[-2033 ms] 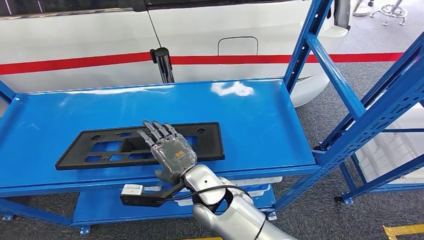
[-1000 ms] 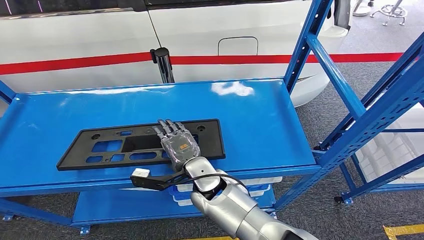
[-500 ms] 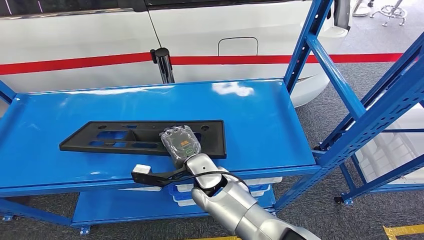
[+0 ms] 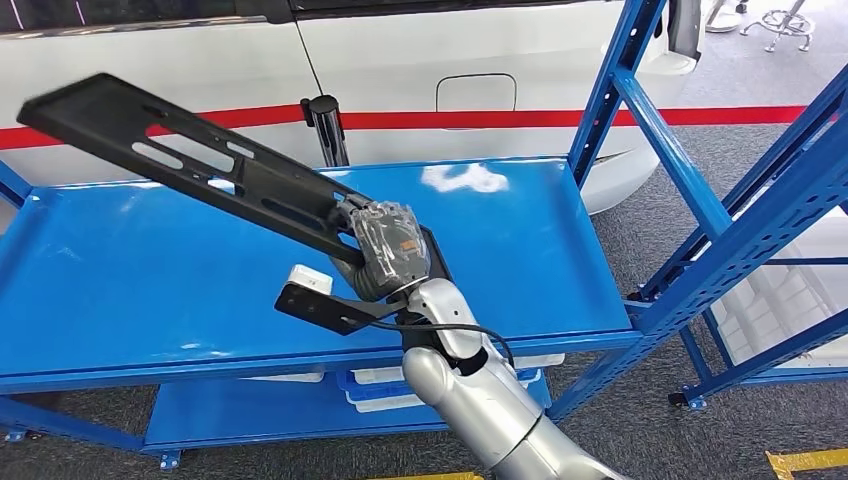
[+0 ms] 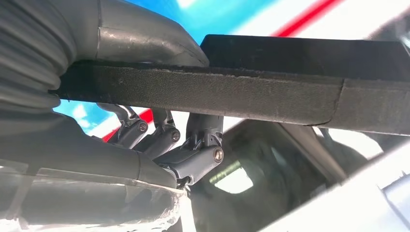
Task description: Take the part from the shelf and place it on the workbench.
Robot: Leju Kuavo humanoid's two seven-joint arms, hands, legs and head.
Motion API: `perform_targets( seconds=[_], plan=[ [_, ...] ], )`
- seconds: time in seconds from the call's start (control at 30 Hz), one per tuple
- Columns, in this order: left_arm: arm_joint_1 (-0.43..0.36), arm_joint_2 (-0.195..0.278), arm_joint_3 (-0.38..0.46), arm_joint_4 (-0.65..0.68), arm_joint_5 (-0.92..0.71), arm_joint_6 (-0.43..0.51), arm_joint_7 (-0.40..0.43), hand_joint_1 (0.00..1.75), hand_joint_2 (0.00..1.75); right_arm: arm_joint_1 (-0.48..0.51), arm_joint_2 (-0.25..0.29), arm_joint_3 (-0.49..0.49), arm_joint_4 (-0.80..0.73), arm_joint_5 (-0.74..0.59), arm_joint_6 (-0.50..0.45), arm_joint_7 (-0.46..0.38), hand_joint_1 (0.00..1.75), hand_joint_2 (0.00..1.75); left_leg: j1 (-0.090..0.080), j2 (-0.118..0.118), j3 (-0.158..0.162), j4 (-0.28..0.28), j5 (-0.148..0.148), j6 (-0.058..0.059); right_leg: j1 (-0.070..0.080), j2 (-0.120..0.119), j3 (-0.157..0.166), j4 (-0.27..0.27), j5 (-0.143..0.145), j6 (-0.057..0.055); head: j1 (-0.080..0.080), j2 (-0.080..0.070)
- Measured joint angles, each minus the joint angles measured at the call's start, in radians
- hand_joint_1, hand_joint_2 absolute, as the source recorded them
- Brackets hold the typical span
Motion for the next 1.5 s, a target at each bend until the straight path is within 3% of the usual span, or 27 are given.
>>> perform_targets(
  seconds=[0.27,0.4,0.53,0.73,0.97,1.5],
  plan=[
    [0.009,-0.001,0.001,0.0,0.009,0.0,-0.018,0.0,0.0,0.035,-0.044,-0.102,-0.285,-0.286,0.043,-0.082,1.75,1.75,0.0,0.0,0.0,0.0,-0.001,0.001,0.0,0.0,0.0,0.0,0.0,0.0,0.0,0.0],
    [0.01,-0.001,0.001,0.0,0.009,-0.001,-0.019,0.0,0.0,0.054,-0.067,-0.151,-0.384,-0.528,0.103,-0.129,1.75,1.75,0.0,0.0,0.0,0.0,-0.001,0.001,0.0,0.0,0.0,0.0,0.0,0.0,0.0,0.0],
    [0.012,-0.001,0.002,0.0,0.01,-0.003,-0.021,0.0,1.75,0.068,-0.089,-0.191,-0.448,-0.674,0.148,-0.155,1.75,1.75,0.0,0.0,0.0,0.0,-0.001,0.001,0.0,0.0,0.0,0.0,0.0,0.0,0.0,0.0],
    [0.02,-0.001,0.002,0.0,0.009,-0.016,-0.031,0.0,1.75,0.089,-0.111,-0.213,-0.505,-0.804,0.217,-0.169,1.75,1.75,0.0,0.0,0.0,0.0,-0.001,0.001,0.0,0.0,0.0,0.0,0.0,0.0,0.0,0.0],
    [0.029,0.004,0.002,0.0,-0.009,-0.033,-0.039,0.0,1.75,0.108,-0.125,-0.213,-0.534,-0.864,0.265,-0.168,1.75,1.75,0.0,0.0,0.0,0.0,-0.001,0.001,0.0,0.0,0.0,0.0,0.0,0.0,0.0,0.0],
    [0.029,0.013,0.005,0.001,0.005,-0.019,-0.03,0.0,1.75,0.143,-0.141,-0.205,-0.568,-0.843,0.302,-0.175,1.75,1.75,0.0,0.0,0.0,0.0,-0.001,0.001,0.0,0.0,0.0,0.0,0.0,0.0,0.0,0.0]
  ],
)
